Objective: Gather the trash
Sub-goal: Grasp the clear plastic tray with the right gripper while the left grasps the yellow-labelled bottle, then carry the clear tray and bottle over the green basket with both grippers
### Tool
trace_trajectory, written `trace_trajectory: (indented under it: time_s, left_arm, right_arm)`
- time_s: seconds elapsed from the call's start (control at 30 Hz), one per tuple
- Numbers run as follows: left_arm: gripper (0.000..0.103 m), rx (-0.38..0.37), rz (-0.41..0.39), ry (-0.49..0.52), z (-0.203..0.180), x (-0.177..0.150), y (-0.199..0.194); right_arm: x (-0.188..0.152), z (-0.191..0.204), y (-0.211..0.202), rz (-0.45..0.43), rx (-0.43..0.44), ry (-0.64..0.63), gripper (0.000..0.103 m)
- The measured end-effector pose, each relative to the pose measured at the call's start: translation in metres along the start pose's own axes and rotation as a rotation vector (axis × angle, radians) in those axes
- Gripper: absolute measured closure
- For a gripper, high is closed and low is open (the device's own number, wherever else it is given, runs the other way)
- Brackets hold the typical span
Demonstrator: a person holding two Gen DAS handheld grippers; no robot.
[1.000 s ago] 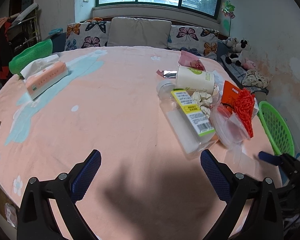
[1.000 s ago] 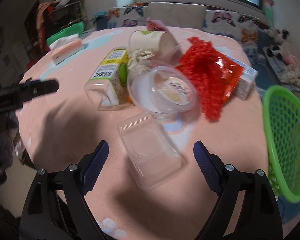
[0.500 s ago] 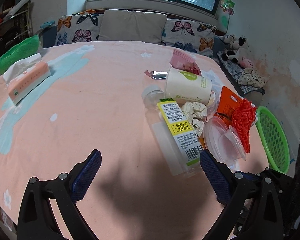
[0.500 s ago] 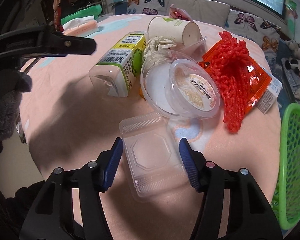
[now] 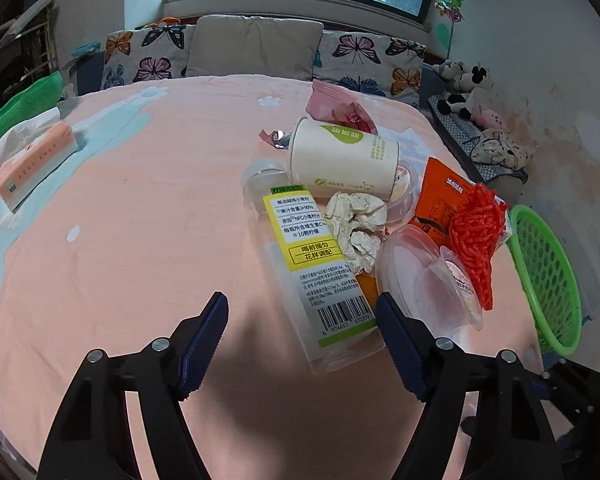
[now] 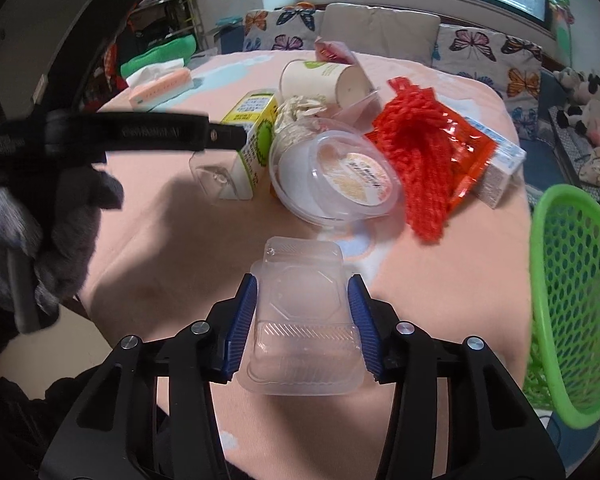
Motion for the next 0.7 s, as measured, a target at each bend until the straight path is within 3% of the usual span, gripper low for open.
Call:
trace_trajectory:
  time_s: [0.57, 0.7]
  left_arm:
    - [0.036, 0.096, -0.124, -0.003, -0.019, -0.020, 0.006]
    - [0.041, 0.079, -0.125, -0.024, -0.017, -0.022, 0.014]
  right_arm:
    - [-0.010, -0.013, -0.015, -0.034, 0.014, 0.079, 0.056]
    - [-0.014, -0.016, -0.016, -0.038, 0.015, 0.099, 0.056]
Point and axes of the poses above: each gripper's, at about its wrist camera, not at the fingertips, and y roughly the way its jaws point, z to its left, x to its top, the point moved 1 cm from there along y, roughly the way its jaws point, and after that the axes turned 11 degrees about z, right-handed, at the moved point
